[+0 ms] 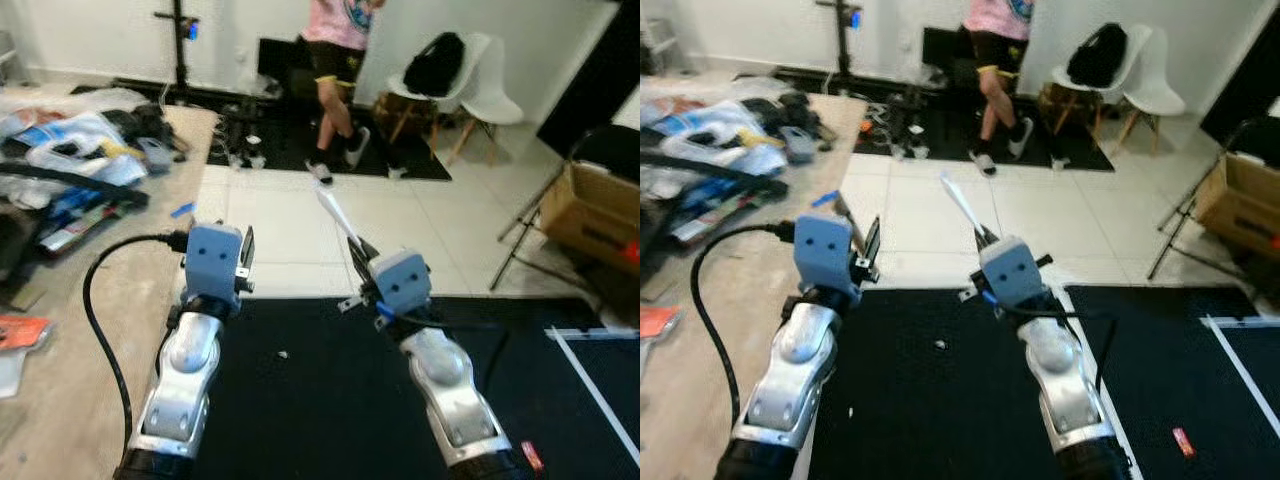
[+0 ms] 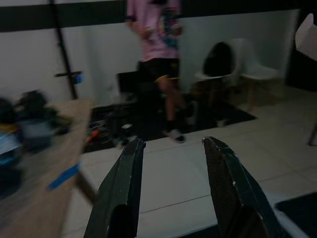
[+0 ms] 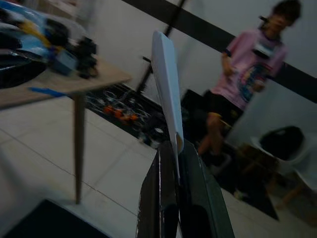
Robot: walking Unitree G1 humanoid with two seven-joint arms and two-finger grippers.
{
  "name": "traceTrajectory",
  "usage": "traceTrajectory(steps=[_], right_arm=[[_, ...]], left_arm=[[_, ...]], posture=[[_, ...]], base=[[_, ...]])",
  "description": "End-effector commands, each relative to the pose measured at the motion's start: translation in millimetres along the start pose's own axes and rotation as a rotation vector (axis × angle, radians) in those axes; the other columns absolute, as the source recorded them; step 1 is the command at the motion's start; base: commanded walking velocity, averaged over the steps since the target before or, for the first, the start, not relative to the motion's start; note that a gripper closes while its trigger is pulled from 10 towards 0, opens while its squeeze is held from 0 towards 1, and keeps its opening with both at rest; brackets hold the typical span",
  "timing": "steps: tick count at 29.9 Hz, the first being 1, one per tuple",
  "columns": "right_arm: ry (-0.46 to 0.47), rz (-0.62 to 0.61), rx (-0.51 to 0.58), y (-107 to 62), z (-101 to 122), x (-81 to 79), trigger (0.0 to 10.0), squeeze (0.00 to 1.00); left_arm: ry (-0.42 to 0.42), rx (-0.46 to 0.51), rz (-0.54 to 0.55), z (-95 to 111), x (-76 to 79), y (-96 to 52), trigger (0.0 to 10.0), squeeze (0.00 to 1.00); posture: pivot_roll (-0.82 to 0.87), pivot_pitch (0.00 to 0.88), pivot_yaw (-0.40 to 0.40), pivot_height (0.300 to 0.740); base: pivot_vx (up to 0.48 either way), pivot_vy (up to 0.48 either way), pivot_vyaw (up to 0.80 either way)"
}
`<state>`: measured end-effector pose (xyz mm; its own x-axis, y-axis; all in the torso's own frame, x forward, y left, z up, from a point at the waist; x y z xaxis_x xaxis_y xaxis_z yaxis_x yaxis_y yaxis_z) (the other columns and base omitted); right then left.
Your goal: Picking trash to rubbish bin
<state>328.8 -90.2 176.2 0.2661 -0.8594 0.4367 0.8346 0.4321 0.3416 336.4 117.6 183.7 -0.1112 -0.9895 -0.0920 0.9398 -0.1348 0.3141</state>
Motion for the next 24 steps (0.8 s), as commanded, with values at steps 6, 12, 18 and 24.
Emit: traceTrajectory(steps=[6, 12, 18, 24], right_arm=[[0.001, -0.008, -0.025, -5.1, -6.4, 2.0, 10.0, 0.0], [0.0, -0.01, -0.026, -4.0, -7.1, 3.8, 10.0, 0.0], [0.0, -0.011, -0.026, -4.1, -7.0, 3.2, 10.0, 0.0], [0.001, -0.013, -0.029, -5.3, -8.3, 2.8, 10.0, 0.0]], left_arm=[[-0.011, -0.017, -0.005, -4.7, 4.6, -2.1, 10.0, 0.0], [-0.013, -0.018, -0.002, -5.1, 4.9, -1.4, 10.0, 0.0], [-0.013, -0.021, -0.004, -6.2, 5.4, -2.2, 10.0, 0.0], [-0.01, -0.018, -0.007, -5.0, 5.9, -0.3, 10.0, 0.0]], posture=[[-0.02, 0.054, -0.108, 0.74], [-0.02, 0.056, -0.111, 0.74], [-0.02, 0.055, -0.108, 0.74], [-0.01, 0.056, -0.099, 0.74]], base=[[0.0, 0.0, -0.69], [0.0, 0.0, -0.7], [0.0, 0.0, -0.7], [0.0, 0.0, -0.7]])
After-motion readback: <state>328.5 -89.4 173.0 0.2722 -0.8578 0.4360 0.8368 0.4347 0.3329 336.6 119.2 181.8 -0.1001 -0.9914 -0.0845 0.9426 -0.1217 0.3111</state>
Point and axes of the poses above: a point about 5 cm out from each wrist's last joint towards the gripper, its own y axis pointing out of the wrist towards the gripper, its own z axis along the axis of the wrist's last joint, x = y × z, the point moved 4 cm from there along y, pointing out of the wrist towards the gripper, and after that the axes turned 5 degrees about -y, right-handed, at the moved point
